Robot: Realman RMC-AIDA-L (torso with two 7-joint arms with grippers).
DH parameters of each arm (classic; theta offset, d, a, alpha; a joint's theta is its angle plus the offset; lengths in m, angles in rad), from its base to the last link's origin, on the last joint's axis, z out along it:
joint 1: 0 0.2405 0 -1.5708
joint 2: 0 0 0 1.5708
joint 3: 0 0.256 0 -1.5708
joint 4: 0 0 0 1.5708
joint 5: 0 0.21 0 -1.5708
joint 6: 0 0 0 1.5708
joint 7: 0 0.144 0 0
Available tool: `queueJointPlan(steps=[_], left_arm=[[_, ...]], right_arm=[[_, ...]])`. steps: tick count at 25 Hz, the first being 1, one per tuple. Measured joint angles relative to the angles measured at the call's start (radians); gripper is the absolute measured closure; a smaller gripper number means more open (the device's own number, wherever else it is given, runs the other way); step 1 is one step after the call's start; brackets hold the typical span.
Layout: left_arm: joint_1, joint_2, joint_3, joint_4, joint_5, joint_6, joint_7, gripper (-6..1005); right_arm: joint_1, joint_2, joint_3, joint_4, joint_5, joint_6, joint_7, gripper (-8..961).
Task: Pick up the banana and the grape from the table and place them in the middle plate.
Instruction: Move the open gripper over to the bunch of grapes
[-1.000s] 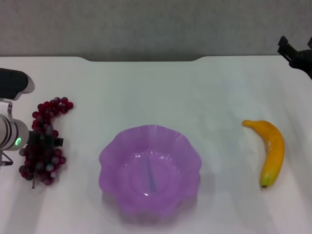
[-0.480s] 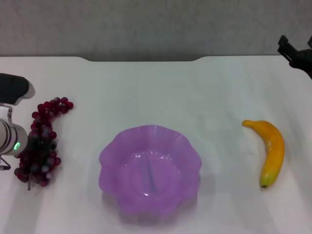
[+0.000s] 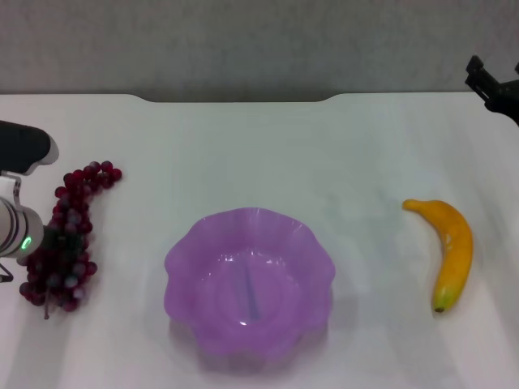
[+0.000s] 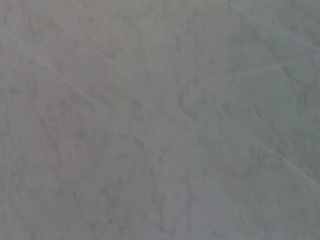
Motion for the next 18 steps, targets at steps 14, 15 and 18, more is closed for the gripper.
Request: queueJointPlan(steps=[14, 15, 18], left_arm=[[0.077, 0.002, 0.081, 0.143, 0.022, -0.013, -0.039, 628], [0.075, 0.002, 0.082, 0.141, 0.023, -0.012, -0.038, 631], [0.074, 0.002, 0.082, 0.136, 0.023, -0.006, -0.037, 651]], right_arm=[[-0.014, 0.0, 0.0, 0.001, 0.0, 0.072, 0.0, 64], [-0.012, 0.0, 0.0, 0.001, 0.0, 0.072, 0.001, 64], [-0.011, 0.0, 0.0, 0.002, 0.0, 0.072, 0.001, 64]])
